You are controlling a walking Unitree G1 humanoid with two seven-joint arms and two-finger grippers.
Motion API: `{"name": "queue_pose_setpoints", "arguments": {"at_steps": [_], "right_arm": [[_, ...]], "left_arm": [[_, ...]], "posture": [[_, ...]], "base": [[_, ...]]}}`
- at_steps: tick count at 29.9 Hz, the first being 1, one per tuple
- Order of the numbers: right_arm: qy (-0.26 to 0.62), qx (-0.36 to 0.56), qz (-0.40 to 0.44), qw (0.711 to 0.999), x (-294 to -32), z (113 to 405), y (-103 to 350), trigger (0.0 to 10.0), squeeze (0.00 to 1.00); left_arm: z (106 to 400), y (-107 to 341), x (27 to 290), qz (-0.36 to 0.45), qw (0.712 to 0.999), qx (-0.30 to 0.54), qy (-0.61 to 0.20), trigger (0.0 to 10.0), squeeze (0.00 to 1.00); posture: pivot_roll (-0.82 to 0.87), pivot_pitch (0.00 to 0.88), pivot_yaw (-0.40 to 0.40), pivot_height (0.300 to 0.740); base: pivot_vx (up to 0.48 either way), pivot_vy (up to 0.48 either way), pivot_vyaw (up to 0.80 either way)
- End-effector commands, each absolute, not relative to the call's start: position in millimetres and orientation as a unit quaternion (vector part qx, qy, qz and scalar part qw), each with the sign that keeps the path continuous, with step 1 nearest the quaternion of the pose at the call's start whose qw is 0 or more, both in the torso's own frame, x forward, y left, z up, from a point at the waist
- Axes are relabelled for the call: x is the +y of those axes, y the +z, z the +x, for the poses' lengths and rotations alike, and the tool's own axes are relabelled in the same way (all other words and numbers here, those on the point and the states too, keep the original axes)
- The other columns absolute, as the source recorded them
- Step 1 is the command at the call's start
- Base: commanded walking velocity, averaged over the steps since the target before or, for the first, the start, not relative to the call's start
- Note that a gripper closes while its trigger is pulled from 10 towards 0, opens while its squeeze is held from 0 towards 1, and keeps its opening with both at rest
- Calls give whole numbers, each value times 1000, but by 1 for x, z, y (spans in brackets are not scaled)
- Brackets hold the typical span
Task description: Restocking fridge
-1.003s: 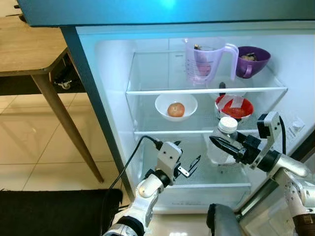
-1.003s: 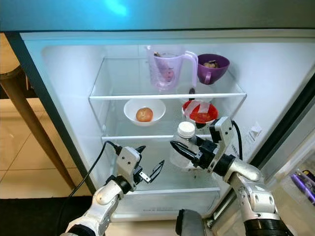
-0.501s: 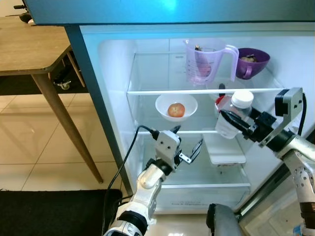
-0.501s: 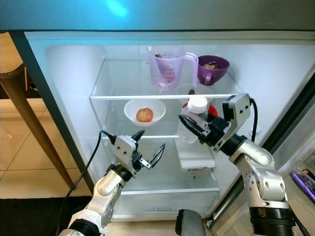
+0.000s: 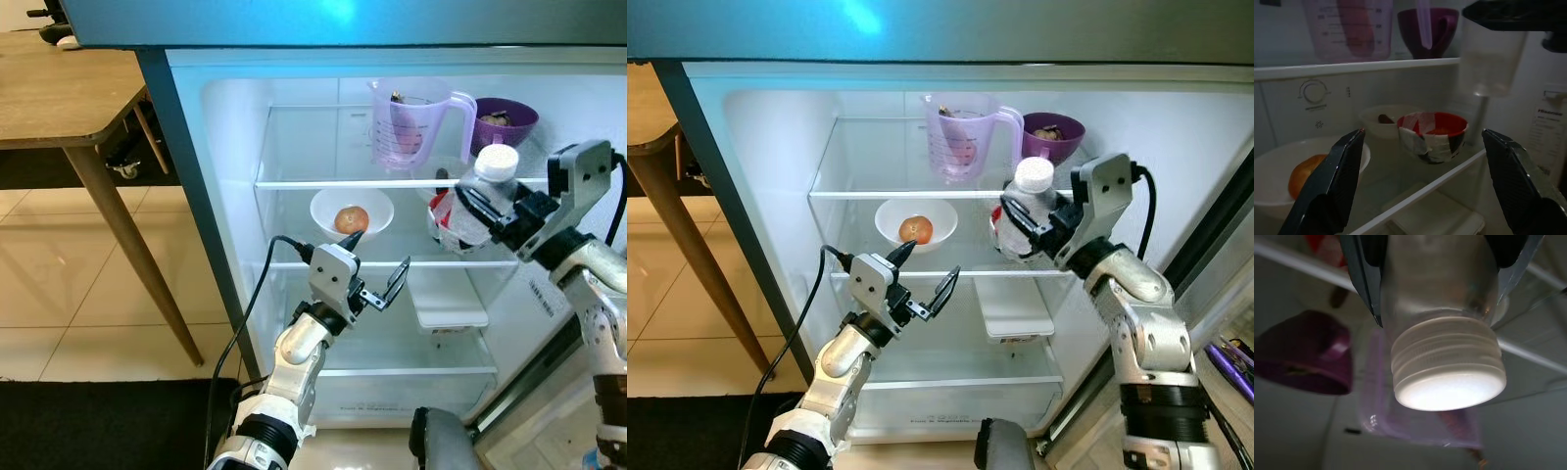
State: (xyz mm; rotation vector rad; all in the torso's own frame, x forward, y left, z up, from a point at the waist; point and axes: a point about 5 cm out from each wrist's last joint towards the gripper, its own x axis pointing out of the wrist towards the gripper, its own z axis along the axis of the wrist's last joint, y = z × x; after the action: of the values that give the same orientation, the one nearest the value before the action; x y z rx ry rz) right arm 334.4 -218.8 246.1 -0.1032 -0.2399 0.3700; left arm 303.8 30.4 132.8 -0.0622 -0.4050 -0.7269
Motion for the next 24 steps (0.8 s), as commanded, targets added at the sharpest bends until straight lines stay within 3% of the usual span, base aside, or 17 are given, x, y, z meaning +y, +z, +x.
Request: {"name": "queue_pose_setpoints", "arguments": {"at_steps": [1,24], "right_arm": [[135,-129,-40,982,-232,338,256,10000,0],[34,-139,-25,989,-220,377,270,10000,0]], "left_arm": [[301,134,25,-42,911,-195,-361,10000,0],[299,140,21,-49,908,-194,-368,10000,0]], "posture": [[-71,0,-2,385],[-63,0,-4,385]], "base": [[0,0,0],[0,0,0]]}}
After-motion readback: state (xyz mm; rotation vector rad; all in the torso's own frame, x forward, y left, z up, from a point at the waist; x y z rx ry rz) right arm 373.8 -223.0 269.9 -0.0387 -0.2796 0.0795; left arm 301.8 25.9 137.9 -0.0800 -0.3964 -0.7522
